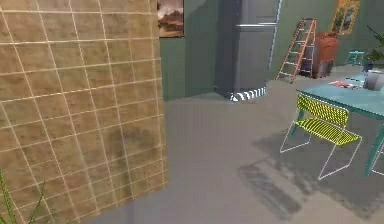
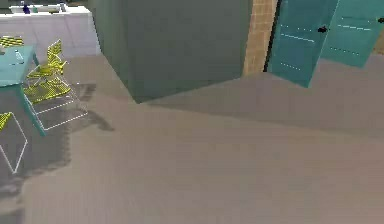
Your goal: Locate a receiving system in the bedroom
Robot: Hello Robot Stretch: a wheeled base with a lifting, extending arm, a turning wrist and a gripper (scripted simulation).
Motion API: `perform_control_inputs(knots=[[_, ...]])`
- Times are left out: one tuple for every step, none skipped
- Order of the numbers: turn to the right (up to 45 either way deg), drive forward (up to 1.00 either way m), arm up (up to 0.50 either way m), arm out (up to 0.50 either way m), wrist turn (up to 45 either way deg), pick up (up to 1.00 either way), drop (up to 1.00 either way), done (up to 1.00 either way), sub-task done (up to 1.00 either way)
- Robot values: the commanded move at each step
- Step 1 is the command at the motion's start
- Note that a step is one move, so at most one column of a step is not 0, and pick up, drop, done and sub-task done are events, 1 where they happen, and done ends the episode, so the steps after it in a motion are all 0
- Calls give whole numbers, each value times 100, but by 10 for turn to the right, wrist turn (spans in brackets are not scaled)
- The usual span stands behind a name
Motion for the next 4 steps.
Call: perform_control_inputs(knots=[[450,0,0,0,0,0,0,0,0],[450,0,0,0,0,0,0,0,0],[420,0,0,0,0,0,0,0,0],[0,100,0,0,0,0,0,0,0]])
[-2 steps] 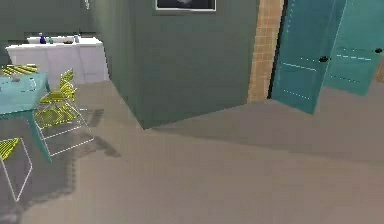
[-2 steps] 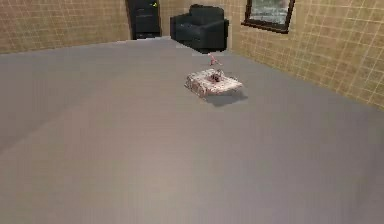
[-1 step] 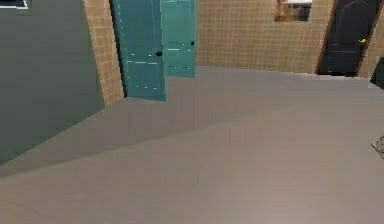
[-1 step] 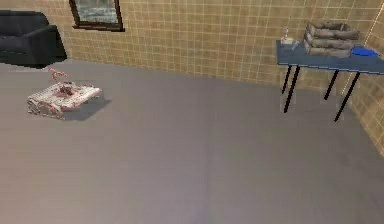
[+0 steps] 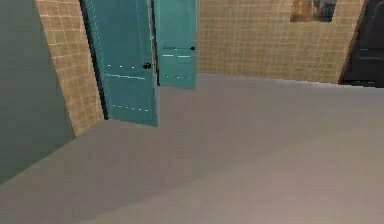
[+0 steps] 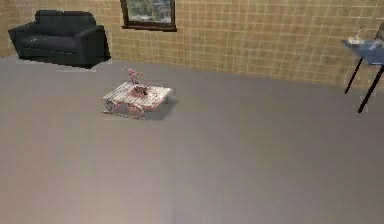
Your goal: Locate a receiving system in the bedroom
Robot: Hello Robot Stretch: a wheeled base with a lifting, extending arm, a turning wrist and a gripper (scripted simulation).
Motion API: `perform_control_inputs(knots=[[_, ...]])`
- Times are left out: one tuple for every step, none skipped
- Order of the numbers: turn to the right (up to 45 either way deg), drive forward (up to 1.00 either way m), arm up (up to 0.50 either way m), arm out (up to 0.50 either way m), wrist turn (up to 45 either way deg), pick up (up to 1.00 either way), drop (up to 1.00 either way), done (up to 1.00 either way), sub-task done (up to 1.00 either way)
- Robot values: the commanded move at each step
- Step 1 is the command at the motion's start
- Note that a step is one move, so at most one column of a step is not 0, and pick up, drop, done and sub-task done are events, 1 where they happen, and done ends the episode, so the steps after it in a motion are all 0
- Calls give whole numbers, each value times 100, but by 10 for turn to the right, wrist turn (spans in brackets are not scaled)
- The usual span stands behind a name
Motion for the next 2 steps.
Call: perform_control_inputs(knots=[[0,100,0,0,0,0,0,0,0],[0,100,0,0,0,0,0,0,0]])
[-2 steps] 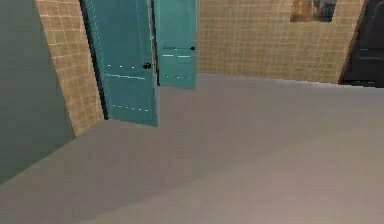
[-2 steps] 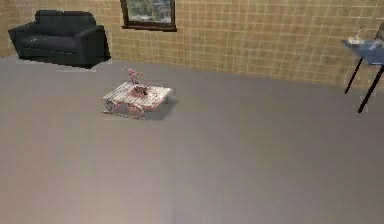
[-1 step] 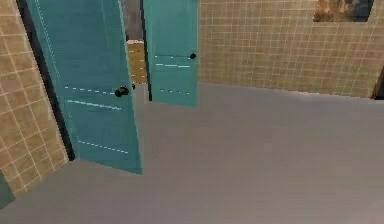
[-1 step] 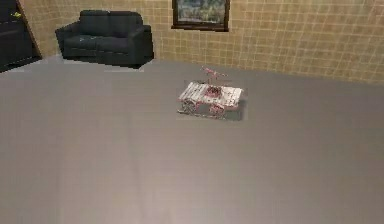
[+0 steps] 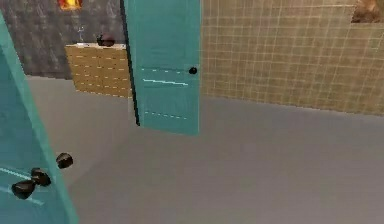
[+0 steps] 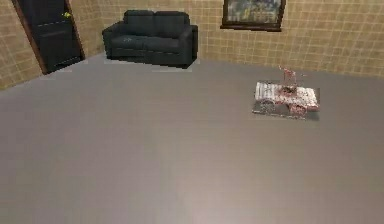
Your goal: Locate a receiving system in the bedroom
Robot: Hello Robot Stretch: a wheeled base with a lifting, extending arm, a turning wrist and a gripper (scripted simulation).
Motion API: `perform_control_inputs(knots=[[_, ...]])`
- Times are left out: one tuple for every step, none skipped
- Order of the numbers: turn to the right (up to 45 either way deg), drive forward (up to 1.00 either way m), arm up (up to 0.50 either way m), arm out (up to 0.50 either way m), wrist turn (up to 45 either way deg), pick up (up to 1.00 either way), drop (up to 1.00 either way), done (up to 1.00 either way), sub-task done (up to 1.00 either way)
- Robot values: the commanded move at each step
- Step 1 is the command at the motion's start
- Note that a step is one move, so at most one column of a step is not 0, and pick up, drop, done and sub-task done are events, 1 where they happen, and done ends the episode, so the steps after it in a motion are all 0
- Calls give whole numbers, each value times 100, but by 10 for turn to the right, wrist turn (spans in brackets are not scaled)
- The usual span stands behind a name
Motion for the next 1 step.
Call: perform_control_inputs(knots=[[60,0,0,0,0,0,0,0,0]])
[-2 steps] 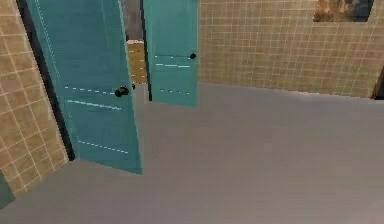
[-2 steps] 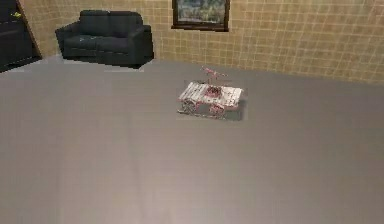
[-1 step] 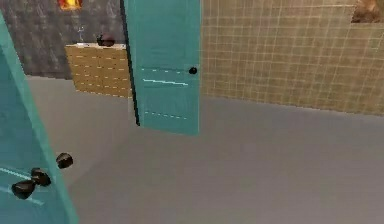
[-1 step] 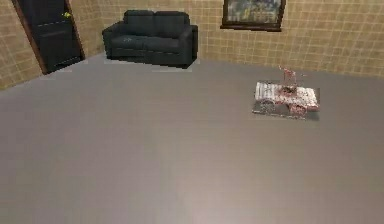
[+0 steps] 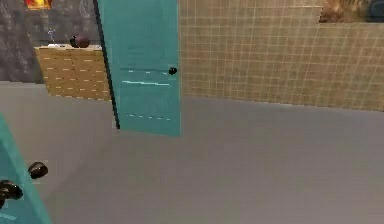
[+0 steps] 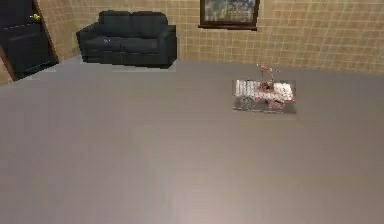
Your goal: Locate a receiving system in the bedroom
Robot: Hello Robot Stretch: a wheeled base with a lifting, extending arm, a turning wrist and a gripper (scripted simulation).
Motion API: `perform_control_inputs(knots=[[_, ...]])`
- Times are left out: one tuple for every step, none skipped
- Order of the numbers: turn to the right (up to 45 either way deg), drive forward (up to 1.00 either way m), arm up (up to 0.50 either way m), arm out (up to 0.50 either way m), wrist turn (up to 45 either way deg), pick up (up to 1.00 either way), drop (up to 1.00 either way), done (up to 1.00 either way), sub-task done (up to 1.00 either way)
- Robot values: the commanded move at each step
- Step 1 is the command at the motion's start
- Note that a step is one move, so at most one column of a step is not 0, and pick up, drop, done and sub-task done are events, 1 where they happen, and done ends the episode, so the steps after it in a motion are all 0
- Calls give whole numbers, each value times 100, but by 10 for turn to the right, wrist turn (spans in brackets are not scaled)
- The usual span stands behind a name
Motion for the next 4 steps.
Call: perform_control_inputs(knots=[[0,60,0,0,0,0,0,0,0],[-180,0,0,0,0,0,0,0,0],[0,60,0,0,0,0,0,0,0],[-450,0,0,0,0,0,0,0,0]])
